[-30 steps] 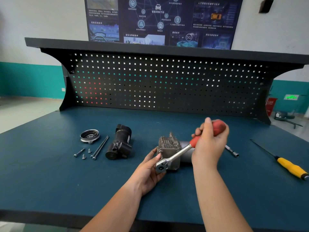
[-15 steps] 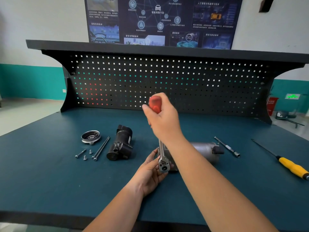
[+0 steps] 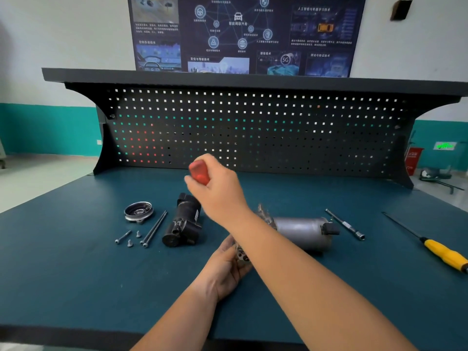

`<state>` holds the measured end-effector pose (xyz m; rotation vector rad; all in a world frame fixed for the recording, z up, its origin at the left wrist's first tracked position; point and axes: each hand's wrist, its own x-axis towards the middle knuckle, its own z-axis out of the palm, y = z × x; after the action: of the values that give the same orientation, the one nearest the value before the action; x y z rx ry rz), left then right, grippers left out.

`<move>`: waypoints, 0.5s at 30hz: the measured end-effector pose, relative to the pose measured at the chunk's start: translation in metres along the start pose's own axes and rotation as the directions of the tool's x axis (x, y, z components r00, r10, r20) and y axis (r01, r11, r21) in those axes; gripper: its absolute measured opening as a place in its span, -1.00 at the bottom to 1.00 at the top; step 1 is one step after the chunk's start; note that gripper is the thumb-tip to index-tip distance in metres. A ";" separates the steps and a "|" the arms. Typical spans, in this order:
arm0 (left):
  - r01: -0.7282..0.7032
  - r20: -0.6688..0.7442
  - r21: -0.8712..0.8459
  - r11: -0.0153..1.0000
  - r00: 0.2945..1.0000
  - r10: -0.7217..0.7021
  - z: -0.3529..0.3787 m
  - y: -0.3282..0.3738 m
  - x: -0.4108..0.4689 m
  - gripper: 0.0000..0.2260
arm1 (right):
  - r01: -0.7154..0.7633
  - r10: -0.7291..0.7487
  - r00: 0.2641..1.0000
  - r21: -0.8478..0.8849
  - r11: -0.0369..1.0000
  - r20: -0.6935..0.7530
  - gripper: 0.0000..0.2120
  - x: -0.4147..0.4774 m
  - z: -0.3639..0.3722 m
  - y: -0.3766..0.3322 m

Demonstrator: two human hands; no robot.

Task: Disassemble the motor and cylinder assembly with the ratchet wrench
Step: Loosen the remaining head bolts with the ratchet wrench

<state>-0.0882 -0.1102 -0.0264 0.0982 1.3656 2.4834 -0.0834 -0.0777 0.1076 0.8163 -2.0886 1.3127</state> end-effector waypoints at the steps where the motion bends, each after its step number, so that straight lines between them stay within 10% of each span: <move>1: -0.004 0.002 -0.003 1.000 1.000 0.004 -0.001 -0.001 0.001 -0.80 | -0.013 0.015 0.998 0.028 1.000 -0.060 -0.84 0.001 -0.006 0.002; 9: 0.004 -0.038 -0.079 0.997 0.999 -0.007 0.003 -0.001 -0.001 -0.65 | -0.048 0.242 0.865 0.408 0.912 -0.439 -0.79 -0.017 -0.048 0.018; 15: -0.007 -0.077 -0.098 0.995 0.997 0.000 0.006 -0.003 0.002 -0.80 | 0.000 0.532 0.550 0.636 0.771 -0.644 -0.84 -0.048 -0.078 0.041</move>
<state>-0.0885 -0.1029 -0.0262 -0.0167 1.2709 2.5765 -0.0717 0.0178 0.0785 -0.0283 -1.0766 2.0536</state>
